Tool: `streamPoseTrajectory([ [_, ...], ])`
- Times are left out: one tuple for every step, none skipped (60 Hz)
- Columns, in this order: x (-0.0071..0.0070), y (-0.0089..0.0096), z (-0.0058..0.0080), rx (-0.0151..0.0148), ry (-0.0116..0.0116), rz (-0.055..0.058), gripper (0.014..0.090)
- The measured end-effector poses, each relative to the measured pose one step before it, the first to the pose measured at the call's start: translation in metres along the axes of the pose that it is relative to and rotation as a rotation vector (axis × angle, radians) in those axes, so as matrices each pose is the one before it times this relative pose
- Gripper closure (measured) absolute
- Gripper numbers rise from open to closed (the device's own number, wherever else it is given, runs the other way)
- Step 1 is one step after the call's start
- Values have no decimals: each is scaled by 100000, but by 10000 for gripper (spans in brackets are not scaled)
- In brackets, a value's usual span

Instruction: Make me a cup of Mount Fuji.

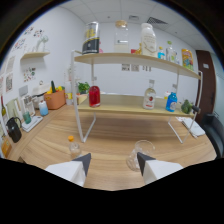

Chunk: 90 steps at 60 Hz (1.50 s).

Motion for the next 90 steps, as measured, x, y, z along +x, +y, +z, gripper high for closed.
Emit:
streamPoseTrajectory([
  [1007, 299, -166, -657, 893, 430, 186],
  [906, 306, -135, -777, 833, 693, 188],
  [947, 264, -113, -790, 854, 753, 189],
  [936, 170, -106, -604, 866, 815, 188],
  [953, 53, -77, -356, 873, 775, 188],
  [951, -21, -69, -238, 893, 706, 189],
  [932, -79, -25, -205, 942, 553, 187],
  [923, -151, -12, -116, 1001, 362, 186],
  [911, -231, 20, 12, 959, 235, 183],
  [787, -294, 80, 170, 882, 136, 181],
  [846, -446, 65, 451, 890, 88, 185],
  [802, -517, 75, 694, 824, 52, 185],
  [752, -569, 85, 853, 658, 49, 188],
  [706, -629, 146, 1063, 634, 96, 192],
  [629, -685, 159, 1124, 427, 69, 194],
  [546, -689, 208, 1140, 165, 24, 194],
  [497, -694, 254, 1114, 0, -23, 195],
  [492, -712, 287, 1118, 81, -5, 193],
  [510, -723, 328, 1106, 258, 93, 191],
  [524, -779, 351, 1004, 362, 109, 192],
  [404, -667, 390, 1008, -9, -89, 193],
  [360, -667, 408, 1042, -67, -42, 193],
  [347, -654, 436, 1018, -111, -80, 192],
  [317, -637, 458, 1029, -92, 28, 192],
  [318, -629, 458, 1083, -42, 91, 192],
  [284, -605, 481, 1090, -39, 113, 195],
  [283, -547, 479, 904, -132, 138, 194],
  [127, -438, 638, 853, -131, 306, 194],
  [294, -556, 415, 488, -286, 275, 195],
  [191, -412, 515, 476, -383, 323, 196],
  [158, -348, 552, 422, -359, 295, 196],
  [139, -283, 541, 249, -297, 305, 196],
  [147, -238, 530, 86, -177, 345, 197],
  [127, -201, 533, 47, -142, 288, 197],
  [59, 4, 614, 390, -389, 388, 200],
  [33, -233, 510, 117, -560, 217, 207],
  [-31, -168, 525, 122, -756, 135, 218],
  [0, -142, 479, -113, -719, -41, 231],
  [18, -59, 468, -41, -498, -94, 245],
  [53, -52, 480, -106, -239, -163, 260],
  [35, -26, 440, -128, -190, -169, 280],
  [28, 29, 416, -66, -303, -143, 294],
  [-5, 18, 426, -271, -301, -170, 316],
  [-36, 59, 457, -272, -249, -29, 341],
  [25, 95, 420, -417, -130, -137, 368],
  [33, 121, 380, -507, -49, -110, 392],
  [45, 162, 349, -581, 22, -66, 418],
  [49, 201, 308, -525, -91, -19, 440],
  [-51, 177, 348, -711, -194, 15, 461],
  [-42, 165, 262, -690, -264, 22, 482],
  [-14, 130, 233, -504, -205, 17, 507],
  [-28, 97, 203, -359, -253, -19, 539],
  [10, 123, 201, -228, -208, -61, 584],
  [75, 112, 117, -187, 491, -78, 616],
  [192, 45, 111, -108, 801, -251, 648],
  [134, 14, 65, 42, 622, -305, 670],
  [-55, -25, 10, 133, -212, -68, 670],
  [26, -37, 50, 56, -350, -138, 671],
  [-82, 37, -61, -114, -218, -38, 673],
  [-54, 36, -54, -208, -201, 11, 675],
  [-55, 19, -49, -221, -264, 90, 676],
  [-63, 8, -61, -143, -370, 108, 676],
  [-21, 23, -64, -202, -260, 109, 676],
  [-3, -5, -74, -73, -154, 125, 677],
  [4, -20, -114, -60, -98, 191, 678],
  [-3, -60, -135, 63, -146, 162, 680],
  [-1, -86, -157, 207, -89, 119, 680],
  [-11, -108, -203, 169, -53, 144, 679],
  [13, -168, -157, 139, -253, -2, 681],
  [-68, -165, -279, 369, -166, -62, 682],
  [-28, -197, -306, 445, -45, -170, 681],
  [18, -235, -331, 475, 120, -233, 682],
  [-36, -228, -405, 459, 419, -108, 682],
  [0, -225, -402, 487, 221, 29, 682],
  [-45, -223, -428, 464, -76, 238, 681],
  [-95, -209, -431, 488, -301, 527, 681],
  [-104, -185, -473, 555, -283, 782, 681],
  [-22, -150, -419, 643, -67, 815, 681],
  [-21, -90, -487, 264, 3, 753, 683],
  [-71, 23, -446, 104, -99, 508, 686],
  [-51, 133, -438, -105, -22, 387, 686],
  [-13, 211, -434, -105, 163, 344, 686],
  [-25, 262, -418, -65, 217, 243, 686],
  [-60, 370, -365, -264, 37, 96, 686],
  [-138, 527, -343, -544, -68, 105, 687],
  [-73, 574, -319, -919, -68, 166, 686],
  [-49, 629, -244, -964, 136, 362, 686],
  [-47, 740, -241, -1063, 260, 489, 686],
  [-97, 791, -191, -1277, 11, 322, 686],
  [-162, 893, -160, -1556, -283, 183, 687],
])
